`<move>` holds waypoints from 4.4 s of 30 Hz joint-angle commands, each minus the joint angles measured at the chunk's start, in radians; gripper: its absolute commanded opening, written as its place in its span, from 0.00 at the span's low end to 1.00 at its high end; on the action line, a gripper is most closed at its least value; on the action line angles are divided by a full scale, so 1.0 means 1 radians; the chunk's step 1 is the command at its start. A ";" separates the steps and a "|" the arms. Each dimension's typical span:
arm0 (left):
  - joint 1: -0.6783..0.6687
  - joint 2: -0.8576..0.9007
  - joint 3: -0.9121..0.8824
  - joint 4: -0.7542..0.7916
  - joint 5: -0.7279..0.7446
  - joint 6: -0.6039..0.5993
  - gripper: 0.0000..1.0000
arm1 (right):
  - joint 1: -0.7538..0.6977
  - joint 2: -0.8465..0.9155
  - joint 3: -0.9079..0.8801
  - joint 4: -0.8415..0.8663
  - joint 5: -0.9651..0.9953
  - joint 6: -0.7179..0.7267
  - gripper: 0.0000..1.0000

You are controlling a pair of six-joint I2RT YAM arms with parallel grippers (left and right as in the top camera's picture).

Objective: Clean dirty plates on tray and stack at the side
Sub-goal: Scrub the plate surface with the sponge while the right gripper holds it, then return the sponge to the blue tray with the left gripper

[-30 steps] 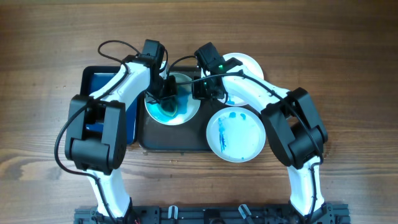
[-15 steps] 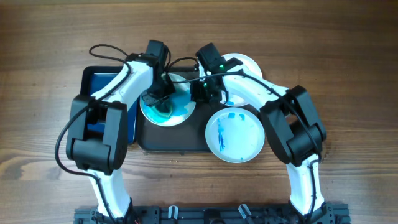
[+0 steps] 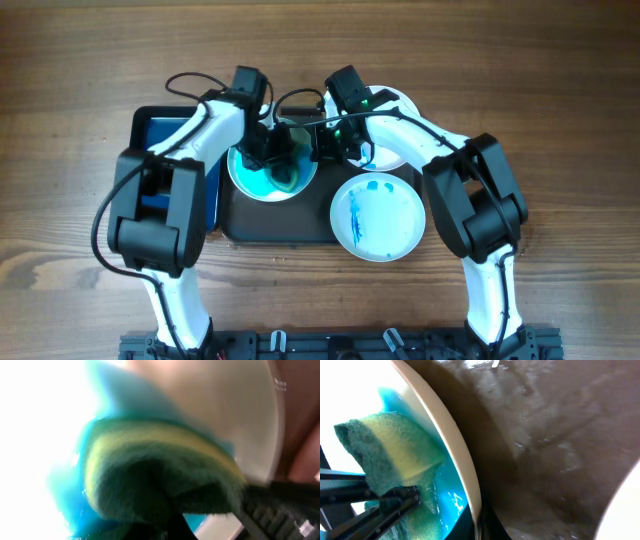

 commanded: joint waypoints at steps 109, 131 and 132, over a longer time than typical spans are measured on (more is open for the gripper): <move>-0.091 0.018 -0.023 -0.009 0.267 0.215 0.04 | 0.027 0.045 -0.012 0.004 -0.004 -0.011 0.04; 0.144 -0.151 0.254 -0.343 -0.454 -0.102 0.04 | 0.032 0.035 -0.008 -0.035 0.067 -0.003 0.04; 0.168 -0.169 0.257 -0.362 -0.415 -0.095 0.04 | 0.033 0.022 -0.008 -0.043 0.086 -0.003 0.05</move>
